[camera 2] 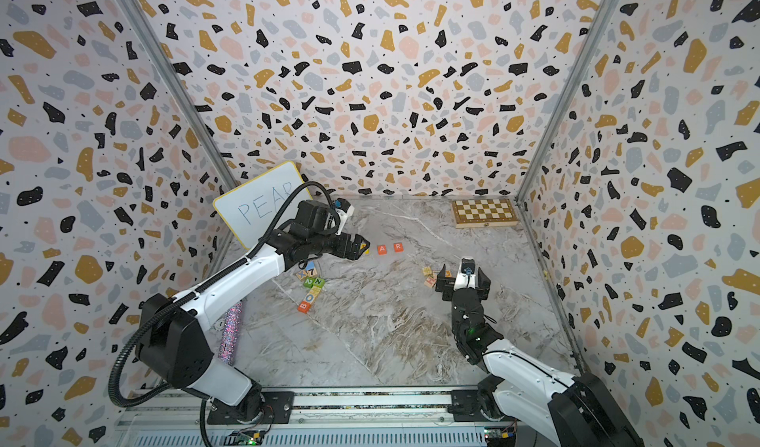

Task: Spell the uppercase word “pear” with letter blocks
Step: Reset both arms

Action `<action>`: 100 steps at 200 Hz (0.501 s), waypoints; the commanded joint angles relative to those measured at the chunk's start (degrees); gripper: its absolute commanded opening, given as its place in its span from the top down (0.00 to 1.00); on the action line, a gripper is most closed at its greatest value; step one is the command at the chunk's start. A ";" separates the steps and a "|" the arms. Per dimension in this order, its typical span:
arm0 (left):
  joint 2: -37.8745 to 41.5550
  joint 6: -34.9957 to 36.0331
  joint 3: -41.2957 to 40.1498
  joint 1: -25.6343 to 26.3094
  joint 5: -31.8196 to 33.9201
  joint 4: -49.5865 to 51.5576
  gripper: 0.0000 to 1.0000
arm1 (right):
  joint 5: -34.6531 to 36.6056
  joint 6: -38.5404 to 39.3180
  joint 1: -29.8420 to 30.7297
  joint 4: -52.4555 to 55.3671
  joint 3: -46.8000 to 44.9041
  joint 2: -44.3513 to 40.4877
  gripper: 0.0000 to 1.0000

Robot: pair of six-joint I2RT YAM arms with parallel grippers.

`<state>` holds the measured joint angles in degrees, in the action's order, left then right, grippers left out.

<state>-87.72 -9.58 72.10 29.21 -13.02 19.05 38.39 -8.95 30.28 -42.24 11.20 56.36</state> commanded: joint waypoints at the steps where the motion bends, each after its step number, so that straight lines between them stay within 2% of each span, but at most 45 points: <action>1: 5.52 1.69 -5.66 0.45 1.85 -5.41 0.01 | 1.91 -1.47 -3.13 -8.47 -2.24 -0.66 0.01; 17: 10.73 2.68 -11.48 0.43 4.54 -9.75 0.01 | 4.44 -4.02 -5.22 -8.10 -1.28 1.83 0.01; 35: 17.36 5.54 -18.02 0.40 12.39 -12.99 0.01 | 8.24 -4.28 -5.55 -5.73 2.00 5.43 0.01; 57: 25.24 9.74 -27.03 0.13 23.10 -18.56 0.01 | 5.78 3.05 -5.65 -11.05 2.46 8.80 0.01; 67: 28.04 10.50 -30.91 -0.20 27.87 -20.96 0.01 | 7.50 4.98 -5.82 -12.22 2.25 10.05 0.01; 90: 33.08 12.93 -40.04 -1.15 37.49 -28.68 0.01 | 8.48 3.21 -8.69 -10.54 1.57 12.64 0.01; 100: 34.55 13.26 -43.46 -1.69 41.66 -31.90 0.01 | 5.71 1.99 -10.05 -13.64 -0.44 13.24 0.01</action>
<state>-55.88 -0.16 35.53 28.67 14.35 -1.21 44.69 -6.76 22.81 -51.18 12.21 68.40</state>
